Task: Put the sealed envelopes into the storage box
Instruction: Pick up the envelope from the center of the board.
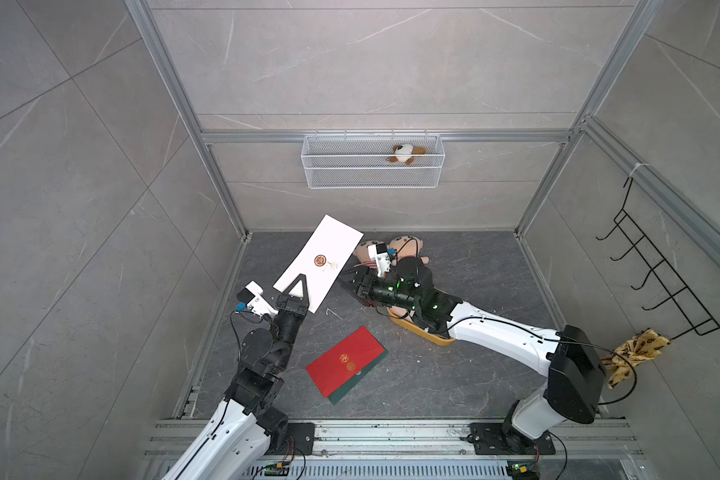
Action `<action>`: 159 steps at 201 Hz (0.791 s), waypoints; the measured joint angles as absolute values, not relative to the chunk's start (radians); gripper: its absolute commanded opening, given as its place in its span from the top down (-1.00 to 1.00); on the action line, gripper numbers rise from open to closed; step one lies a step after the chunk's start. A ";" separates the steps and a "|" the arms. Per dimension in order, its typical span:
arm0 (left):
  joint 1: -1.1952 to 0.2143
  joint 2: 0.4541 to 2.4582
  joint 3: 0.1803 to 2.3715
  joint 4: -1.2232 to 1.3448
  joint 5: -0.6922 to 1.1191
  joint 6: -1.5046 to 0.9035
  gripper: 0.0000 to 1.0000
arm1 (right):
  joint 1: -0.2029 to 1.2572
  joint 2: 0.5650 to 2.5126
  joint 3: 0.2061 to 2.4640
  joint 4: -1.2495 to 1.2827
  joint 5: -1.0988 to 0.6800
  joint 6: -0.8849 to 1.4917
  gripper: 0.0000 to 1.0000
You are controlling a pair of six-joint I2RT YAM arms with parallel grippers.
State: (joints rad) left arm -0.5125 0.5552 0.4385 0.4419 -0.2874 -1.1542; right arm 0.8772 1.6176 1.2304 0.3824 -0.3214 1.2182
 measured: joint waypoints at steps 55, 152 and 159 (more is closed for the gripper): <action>-0.513 0.510 0.399 0.453 -0.324 -1.187 1.00 | 0.882 1.629 1.193 0.512 -0.271 1.265 -0.15; -0.513 0.511 0.384 0.450 -0.343 -1.209 1.00 | 0.905 1.613 1.030 0.657 -0.168 1.317 -0.19; -0.513 0.513 0.385 0.450 -0.343 -1.209 1.00 | 0.908 1.613 1.034 0.664 -0.168 1.317 -0.18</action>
